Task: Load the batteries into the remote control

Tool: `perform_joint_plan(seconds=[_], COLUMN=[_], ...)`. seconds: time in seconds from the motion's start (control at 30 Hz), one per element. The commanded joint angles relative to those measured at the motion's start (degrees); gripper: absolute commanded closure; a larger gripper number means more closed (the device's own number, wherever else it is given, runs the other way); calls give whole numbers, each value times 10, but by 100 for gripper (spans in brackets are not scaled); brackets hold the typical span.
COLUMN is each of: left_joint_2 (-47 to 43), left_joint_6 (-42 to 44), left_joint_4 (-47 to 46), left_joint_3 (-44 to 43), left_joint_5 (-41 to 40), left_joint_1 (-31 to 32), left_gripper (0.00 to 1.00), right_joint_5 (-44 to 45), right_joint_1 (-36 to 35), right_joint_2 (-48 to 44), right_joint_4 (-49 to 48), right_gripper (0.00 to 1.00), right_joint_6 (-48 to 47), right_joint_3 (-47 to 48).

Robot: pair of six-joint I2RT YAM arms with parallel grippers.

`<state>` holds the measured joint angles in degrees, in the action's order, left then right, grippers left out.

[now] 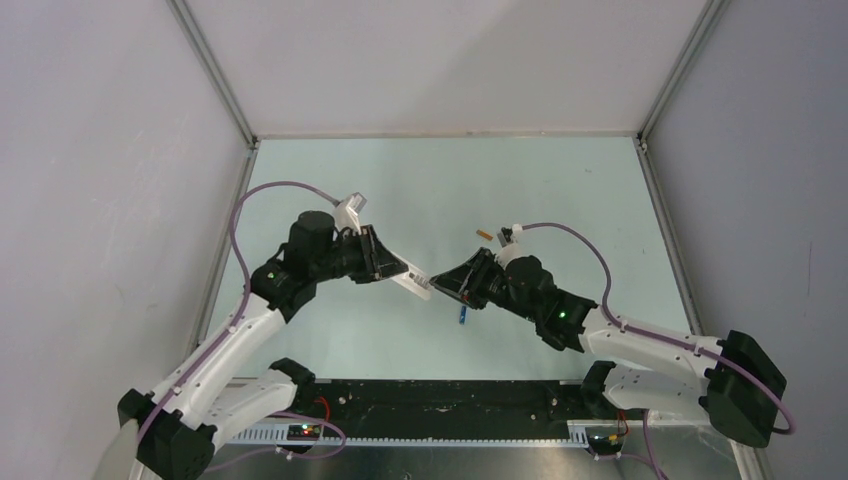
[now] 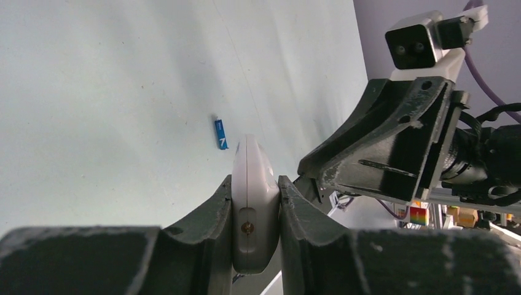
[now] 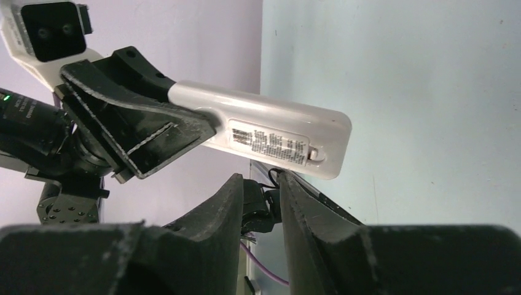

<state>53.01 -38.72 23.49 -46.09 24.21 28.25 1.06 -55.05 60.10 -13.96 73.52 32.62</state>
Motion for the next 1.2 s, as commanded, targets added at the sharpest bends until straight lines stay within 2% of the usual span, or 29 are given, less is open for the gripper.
perform_joint_plan(seconds=[0.0, 0.17, 0.33, 0.4, 0.43, 0.5, 0.97, 1.07, 1.17], left_joint_2=[-19, -22, -24, -25, -26, -26, -29, -29, -29], left_joint_6=[3, 0, -2, -3, -3, -3, -5, -2, 0], left_joint_4=[-18, -18, -19, -17, -46, -20, -18, -19, -18], left_joint_3=[-28, -29, -30, -30, -30, -32, -34, -32, -29], left_joint_5=[13, 18, 23, 25, 24, 26, 40, 42, 43], left_joint_1=[1, 1, 1, 2, 1, 1, 1, 2, 1], left_gripper=[100, 100, 100, 100, 100, 100, 100, 100, 100], right_joint_5=[7, 7, 3, -1, -1, -4, -21, -23, -24], right_joint_1=[-1, 0, -1, 0, 0, 1, 3, 3, 4], right_joint_2=[10, 17, 26, 29, 31, 35, 60, 64, 68], right_joint_4=[-13, -15, -29, -35, -39, -41, -79, -90, -93], right_gripper=[67, 56, 53, 53, 54, 53, 53, 56, 64], right_joint_6=[4, 6, 9, 10, 10, 13, 21, 22, 23], right_joint_3=[24, 24, 24, 24, 24, 24, 24, 24, 24])
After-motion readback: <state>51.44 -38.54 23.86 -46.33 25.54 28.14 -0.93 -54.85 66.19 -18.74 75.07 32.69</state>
